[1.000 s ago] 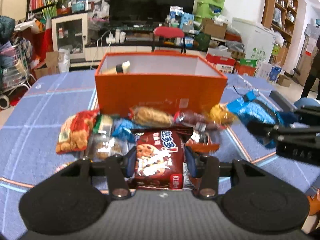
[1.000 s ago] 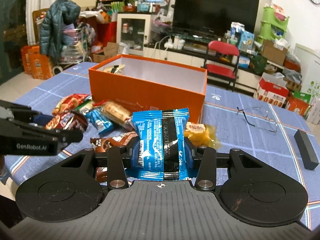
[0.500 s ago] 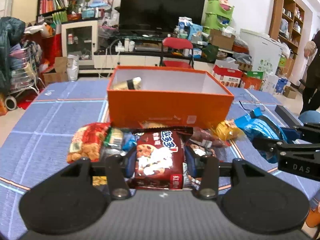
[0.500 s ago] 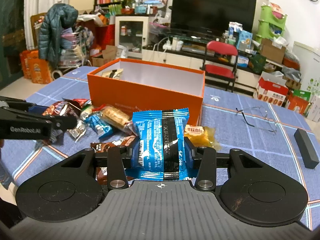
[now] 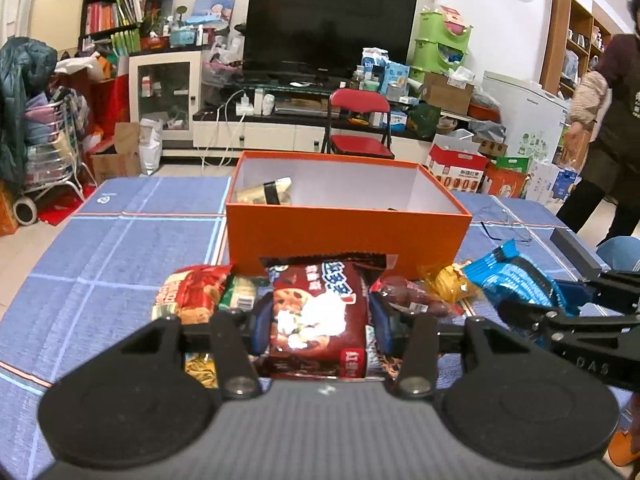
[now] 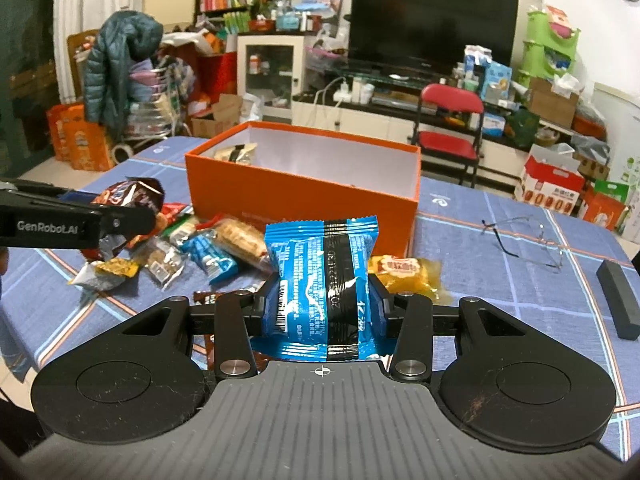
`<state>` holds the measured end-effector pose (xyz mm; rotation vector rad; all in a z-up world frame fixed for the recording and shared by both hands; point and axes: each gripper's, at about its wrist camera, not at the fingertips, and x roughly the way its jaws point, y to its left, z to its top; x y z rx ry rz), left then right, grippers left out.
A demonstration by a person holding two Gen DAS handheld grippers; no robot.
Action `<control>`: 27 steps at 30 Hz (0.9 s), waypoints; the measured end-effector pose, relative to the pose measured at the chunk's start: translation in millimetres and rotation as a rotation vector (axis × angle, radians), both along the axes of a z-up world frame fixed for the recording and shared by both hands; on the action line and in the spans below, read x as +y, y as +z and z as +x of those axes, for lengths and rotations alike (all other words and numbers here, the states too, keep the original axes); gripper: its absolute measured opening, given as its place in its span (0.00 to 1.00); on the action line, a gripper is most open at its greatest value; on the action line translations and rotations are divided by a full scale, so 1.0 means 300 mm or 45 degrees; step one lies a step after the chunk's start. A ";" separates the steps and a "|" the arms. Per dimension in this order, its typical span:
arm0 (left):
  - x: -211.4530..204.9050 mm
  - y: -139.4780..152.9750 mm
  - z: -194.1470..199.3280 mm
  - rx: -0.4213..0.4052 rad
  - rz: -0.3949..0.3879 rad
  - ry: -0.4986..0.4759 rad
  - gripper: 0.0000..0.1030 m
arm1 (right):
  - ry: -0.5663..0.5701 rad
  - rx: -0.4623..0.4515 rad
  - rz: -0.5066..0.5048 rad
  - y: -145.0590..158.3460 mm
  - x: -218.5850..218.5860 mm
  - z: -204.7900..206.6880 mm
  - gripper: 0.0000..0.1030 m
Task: Organize snacks
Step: 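Lift both held packets and carry them over the orange box, then open both tools to drop the packets into the orange box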
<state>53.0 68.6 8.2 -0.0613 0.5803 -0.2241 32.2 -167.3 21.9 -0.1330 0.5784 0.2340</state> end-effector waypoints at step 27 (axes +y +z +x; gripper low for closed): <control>-0.172 0.096 0.662 -0.034 0.074 0.003 0.45 | -0.070 -0.029 0.101 0.117 -0.083 0.637 0.27</control>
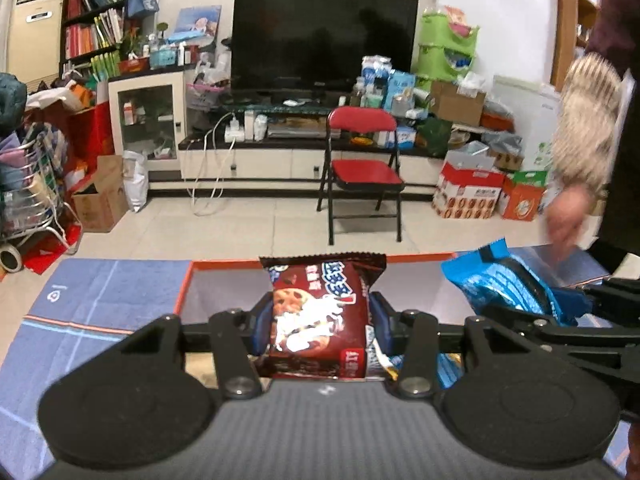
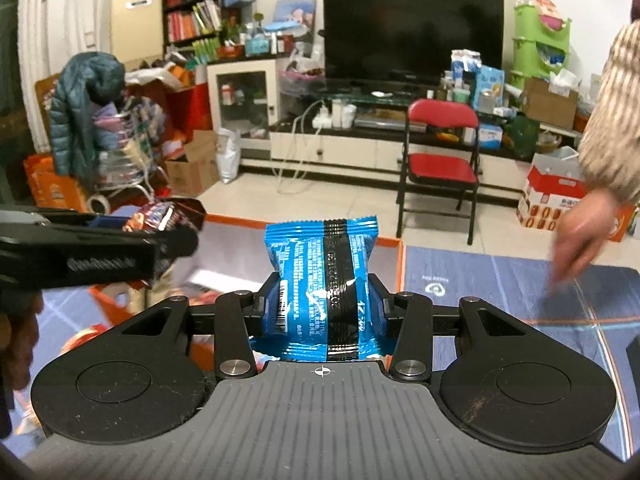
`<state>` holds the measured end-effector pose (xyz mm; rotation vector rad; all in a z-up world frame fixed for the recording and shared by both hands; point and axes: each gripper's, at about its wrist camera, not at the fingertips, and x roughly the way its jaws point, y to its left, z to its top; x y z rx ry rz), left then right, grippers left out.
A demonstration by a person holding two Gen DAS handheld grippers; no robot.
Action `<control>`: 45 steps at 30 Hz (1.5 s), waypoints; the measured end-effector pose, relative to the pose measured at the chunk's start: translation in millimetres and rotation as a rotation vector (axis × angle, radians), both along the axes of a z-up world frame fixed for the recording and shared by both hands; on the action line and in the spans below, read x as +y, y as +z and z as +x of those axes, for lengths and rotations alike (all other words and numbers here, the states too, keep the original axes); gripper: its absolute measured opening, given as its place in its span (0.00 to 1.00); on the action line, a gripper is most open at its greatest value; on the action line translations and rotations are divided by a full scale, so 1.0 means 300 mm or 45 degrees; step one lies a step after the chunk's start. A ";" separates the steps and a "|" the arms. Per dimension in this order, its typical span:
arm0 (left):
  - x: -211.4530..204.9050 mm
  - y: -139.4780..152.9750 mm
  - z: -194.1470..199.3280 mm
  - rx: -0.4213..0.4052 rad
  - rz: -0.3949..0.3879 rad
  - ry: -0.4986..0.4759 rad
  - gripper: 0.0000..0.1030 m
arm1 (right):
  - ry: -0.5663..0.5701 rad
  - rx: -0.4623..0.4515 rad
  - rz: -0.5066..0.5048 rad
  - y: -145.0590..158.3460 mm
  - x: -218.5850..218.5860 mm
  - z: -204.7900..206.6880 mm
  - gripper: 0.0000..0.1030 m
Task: Organize snacks
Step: 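Open both tools to drop the packets into the orange box, then move the left tool to the red peanut bag while the right tool approaches the yellow bread packet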
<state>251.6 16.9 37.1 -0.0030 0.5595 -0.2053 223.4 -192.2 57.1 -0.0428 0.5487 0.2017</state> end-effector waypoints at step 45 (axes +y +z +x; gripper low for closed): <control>0.498 -0.215 -0.417 -0.038 -0.003 0.172 0.82 | -0.379 0.152 0.248 -0.309 -0.152 -0.334 0.74</control>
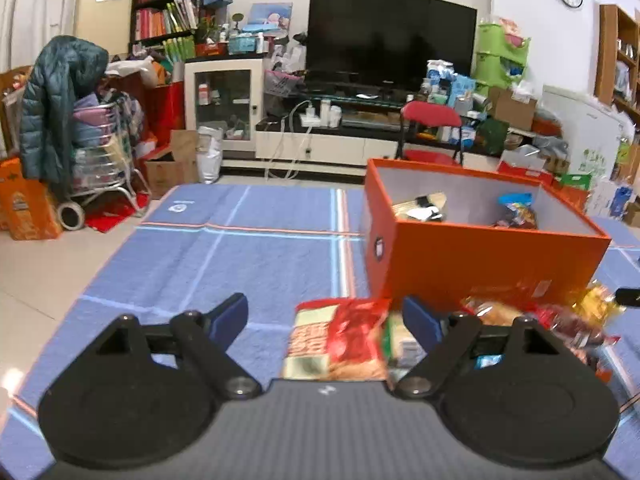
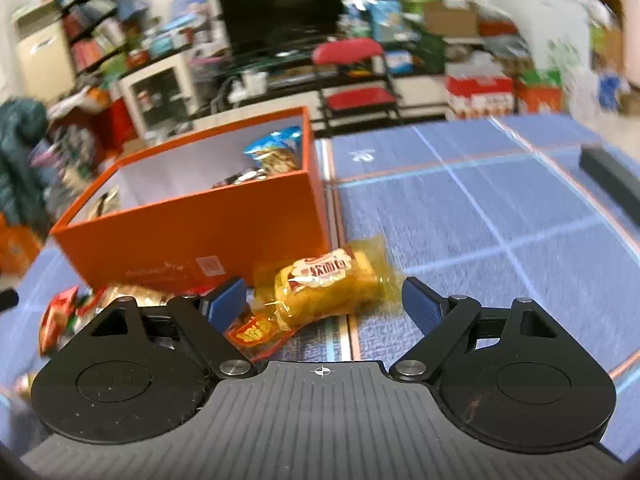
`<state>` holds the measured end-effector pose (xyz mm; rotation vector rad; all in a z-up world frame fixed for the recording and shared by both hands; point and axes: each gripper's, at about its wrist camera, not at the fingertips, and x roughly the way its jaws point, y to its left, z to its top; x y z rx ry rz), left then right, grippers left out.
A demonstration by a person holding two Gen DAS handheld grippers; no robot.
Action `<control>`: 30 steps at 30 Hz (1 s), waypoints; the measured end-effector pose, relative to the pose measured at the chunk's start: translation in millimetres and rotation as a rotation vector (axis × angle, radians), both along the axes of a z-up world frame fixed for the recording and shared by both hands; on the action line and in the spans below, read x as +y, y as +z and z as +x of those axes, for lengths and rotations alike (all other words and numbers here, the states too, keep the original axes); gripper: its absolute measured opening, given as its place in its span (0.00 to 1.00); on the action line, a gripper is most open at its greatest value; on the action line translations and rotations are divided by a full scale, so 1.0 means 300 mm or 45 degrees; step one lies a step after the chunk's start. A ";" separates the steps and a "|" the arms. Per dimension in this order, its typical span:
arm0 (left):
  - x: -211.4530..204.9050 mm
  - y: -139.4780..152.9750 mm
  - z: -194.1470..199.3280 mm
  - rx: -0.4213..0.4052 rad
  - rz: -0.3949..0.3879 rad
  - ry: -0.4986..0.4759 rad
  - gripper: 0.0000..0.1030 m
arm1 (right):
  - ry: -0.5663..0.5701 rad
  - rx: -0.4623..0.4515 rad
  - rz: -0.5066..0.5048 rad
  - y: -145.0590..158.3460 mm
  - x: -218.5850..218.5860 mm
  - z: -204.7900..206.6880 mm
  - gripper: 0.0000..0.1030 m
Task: Organize snacks
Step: 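Move the left tool to the red peanut bag while the right tool approaches the yellow bread packet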
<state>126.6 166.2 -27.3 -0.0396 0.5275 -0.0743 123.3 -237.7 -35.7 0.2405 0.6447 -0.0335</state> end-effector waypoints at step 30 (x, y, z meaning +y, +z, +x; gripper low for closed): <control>-0.006 -0.030 -0.042 0.113 0.011 -0.015 0.82 | 0.300 0.205 -0.272 -0.099 -0.030 0.148 0.45</control>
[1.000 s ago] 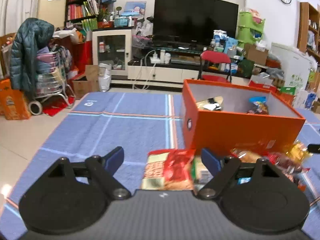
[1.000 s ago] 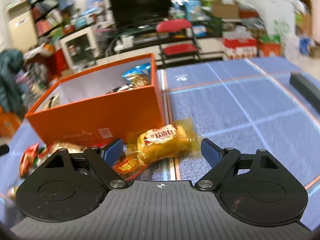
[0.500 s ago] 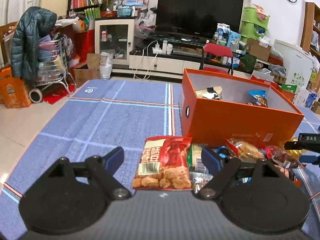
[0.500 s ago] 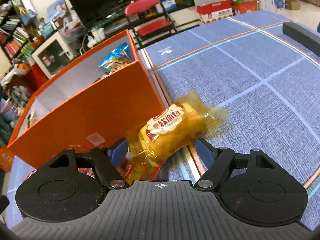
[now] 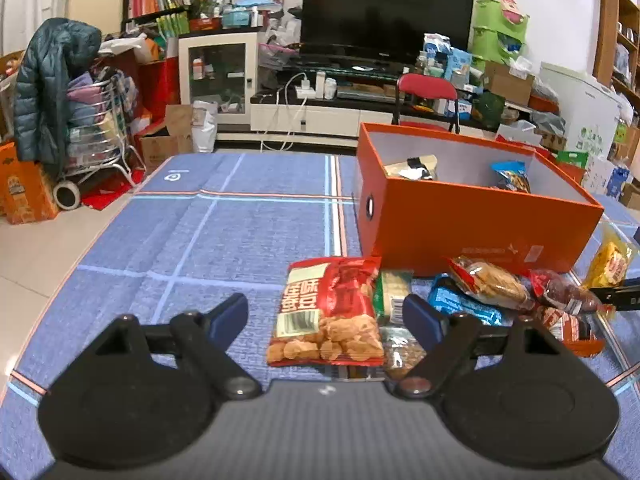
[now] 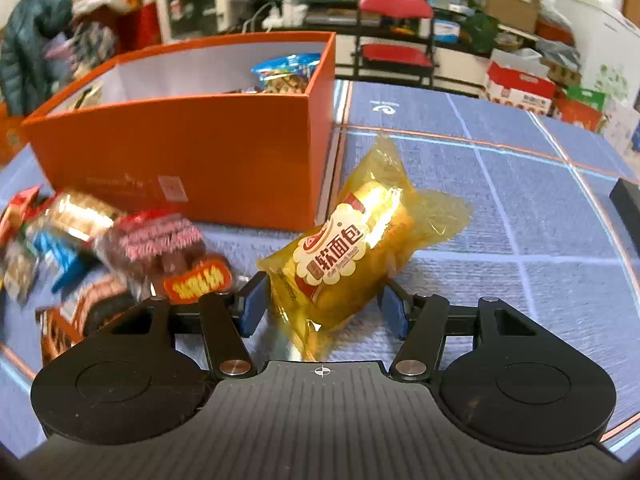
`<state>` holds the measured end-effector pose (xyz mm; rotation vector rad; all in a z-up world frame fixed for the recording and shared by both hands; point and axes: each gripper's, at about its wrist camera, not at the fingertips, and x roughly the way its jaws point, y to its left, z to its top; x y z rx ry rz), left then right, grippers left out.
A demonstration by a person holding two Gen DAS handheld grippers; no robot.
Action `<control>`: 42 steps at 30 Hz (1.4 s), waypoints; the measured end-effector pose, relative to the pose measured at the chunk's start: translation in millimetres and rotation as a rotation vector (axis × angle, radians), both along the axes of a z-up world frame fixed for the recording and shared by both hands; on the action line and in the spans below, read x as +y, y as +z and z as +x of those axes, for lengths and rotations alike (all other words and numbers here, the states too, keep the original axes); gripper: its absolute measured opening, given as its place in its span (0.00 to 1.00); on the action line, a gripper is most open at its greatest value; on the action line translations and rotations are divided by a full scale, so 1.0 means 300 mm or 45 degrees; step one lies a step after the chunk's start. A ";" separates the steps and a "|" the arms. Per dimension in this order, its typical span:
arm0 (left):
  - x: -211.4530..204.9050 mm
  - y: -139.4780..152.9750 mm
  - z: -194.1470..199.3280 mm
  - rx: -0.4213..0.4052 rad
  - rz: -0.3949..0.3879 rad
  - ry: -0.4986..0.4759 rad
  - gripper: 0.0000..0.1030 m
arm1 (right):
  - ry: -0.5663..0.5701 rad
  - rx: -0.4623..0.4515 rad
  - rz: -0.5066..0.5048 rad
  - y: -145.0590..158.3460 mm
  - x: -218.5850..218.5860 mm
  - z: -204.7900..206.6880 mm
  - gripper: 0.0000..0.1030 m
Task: Organize snacks
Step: 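Move the left tool to the red peanut bag while the right tool approaches the yellow bread packet, then grasp the yellow bread packet with the right tool while the left tool grasps the red peanut bag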
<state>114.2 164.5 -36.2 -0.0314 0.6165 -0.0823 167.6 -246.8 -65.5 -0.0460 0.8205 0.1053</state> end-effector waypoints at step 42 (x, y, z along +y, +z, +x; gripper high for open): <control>-0.070 -0.102 0.189 0.059 0.022 0.046 0.82 | -0.357 -0.052 0.293 -0.045 -0.076 0.064 0.72</control>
